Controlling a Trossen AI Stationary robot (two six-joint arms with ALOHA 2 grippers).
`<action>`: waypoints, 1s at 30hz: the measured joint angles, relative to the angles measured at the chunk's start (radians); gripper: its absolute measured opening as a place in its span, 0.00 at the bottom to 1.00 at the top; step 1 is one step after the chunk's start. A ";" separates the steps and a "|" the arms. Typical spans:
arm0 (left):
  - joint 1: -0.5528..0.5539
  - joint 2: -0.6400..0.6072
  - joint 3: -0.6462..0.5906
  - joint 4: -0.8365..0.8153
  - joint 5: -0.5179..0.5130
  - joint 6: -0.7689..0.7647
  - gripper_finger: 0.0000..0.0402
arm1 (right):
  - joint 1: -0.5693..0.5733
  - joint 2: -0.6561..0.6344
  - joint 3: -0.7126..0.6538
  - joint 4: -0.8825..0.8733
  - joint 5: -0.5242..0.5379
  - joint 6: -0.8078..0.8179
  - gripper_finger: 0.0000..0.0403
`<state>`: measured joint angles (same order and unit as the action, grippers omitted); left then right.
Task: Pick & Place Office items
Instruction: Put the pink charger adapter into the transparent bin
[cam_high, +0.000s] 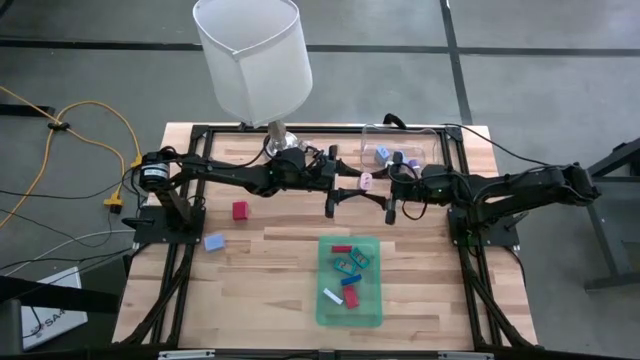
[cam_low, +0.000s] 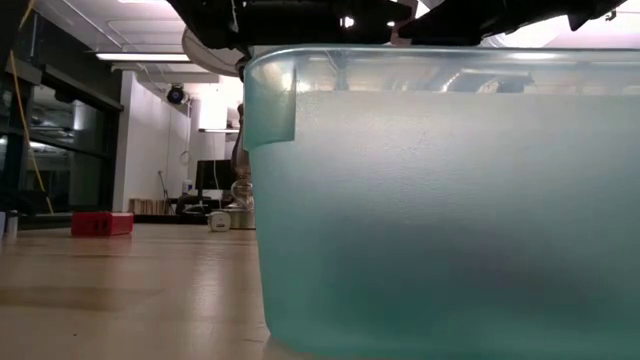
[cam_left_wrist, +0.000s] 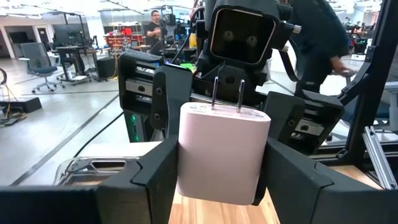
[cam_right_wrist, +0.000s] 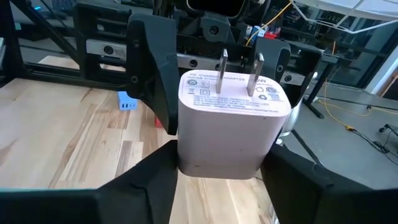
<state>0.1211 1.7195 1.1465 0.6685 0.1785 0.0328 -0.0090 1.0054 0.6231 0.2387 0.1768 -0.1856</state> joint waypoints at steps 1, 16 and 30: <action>0.000 0.000 0.000 0.002 0.000 -0.002 0.49 | 0.000 0.000 0.000 0.000 0.000 0.003 0.52; -0.002 0.002 0.000 0.014 -0.001 -0.003 0.48 | 0.000 0.000 0.000 0.005 0.007 0.006 0.54; -0.012 0.002 0.000 0.014 -0.003 -0.003 0.47 | 0.000 0.000 0.000 0.004 0.004 0.006 0.54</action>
<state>0.1089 1.7214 1.1461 0.6823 0.1757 0.0301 -0.0086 1.0050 0.6235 0.2432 0.1803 -0.1795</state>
